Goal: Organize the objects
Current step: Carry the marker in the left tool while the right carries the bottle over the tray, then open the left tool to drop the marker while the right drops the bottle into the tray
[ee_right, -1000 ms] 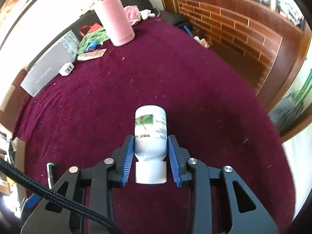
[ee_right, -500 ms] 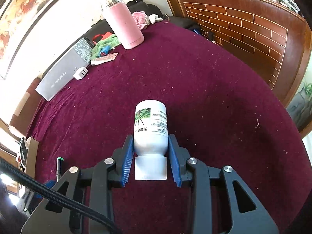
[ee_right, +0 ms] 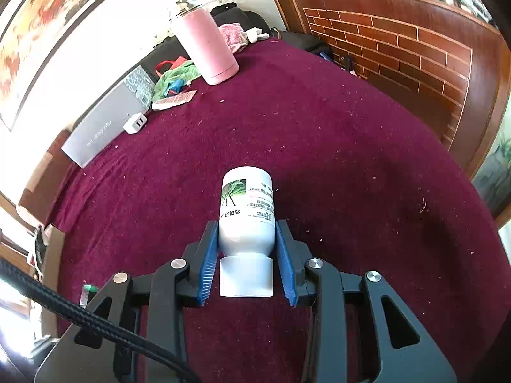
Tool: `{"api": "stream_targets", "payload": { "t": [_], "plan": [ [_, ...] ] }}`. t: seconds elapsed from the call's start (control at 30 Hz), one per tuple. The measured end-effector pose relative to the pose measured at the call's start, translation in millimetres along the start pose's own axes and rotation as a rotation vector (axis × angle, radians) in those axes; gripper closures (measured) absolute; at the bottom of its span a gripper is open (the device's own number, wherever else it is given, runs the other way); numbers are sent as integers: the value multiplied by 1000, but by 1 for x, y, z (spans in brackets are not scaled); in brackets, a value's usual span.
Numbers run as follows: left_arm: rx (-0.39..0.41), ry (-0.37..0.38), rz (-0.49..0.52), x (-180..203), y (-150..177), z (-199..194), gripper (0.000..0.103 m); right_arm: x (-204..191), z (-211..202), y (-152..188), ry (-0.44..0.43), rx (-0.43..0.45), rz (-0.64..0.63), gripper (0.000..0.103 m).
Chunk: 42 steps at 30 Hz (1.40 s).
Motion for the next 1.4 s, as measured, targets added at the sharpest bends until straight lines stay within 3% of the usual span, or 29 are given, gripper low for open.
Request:
{"api": "stream_targets", "payload": {
  "t": [0.23,0.43,0.63,0.93,1.2,1.4],
  "plan": [
    [72,2,-64,-40,13,-42,92,-3,-7,4,-56,-29,20,71],
    [125,7,-175,-92,23,-67,92,-41,-24,17,-169,-74,-20,71],
    [185,-44,-276,-148,34,-100,91,-123,-37,32,-270,-110,-183,71],
    [194,-120,-401,-235,43,-111,91,-252,-6,80,-464,-310,-318,71],
    [145,-131,-461,-278,34,-92,91,-352,29,106,-467,-388,-419,70],
    [108,-134,-492,-299,23,-74,91,-405,65,115,-389,-398,-487,70]
  ]
}}
Point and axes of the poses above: each gripper's, at about its wrist camera, not at the fingertips, and z roughly the way its jaws point, x to its right, y to its underside, the point moved 5 cm from there along z, roughly the way its jaws point, and after that the axes turned 7 degrees about -x, right-handed, at the moved point
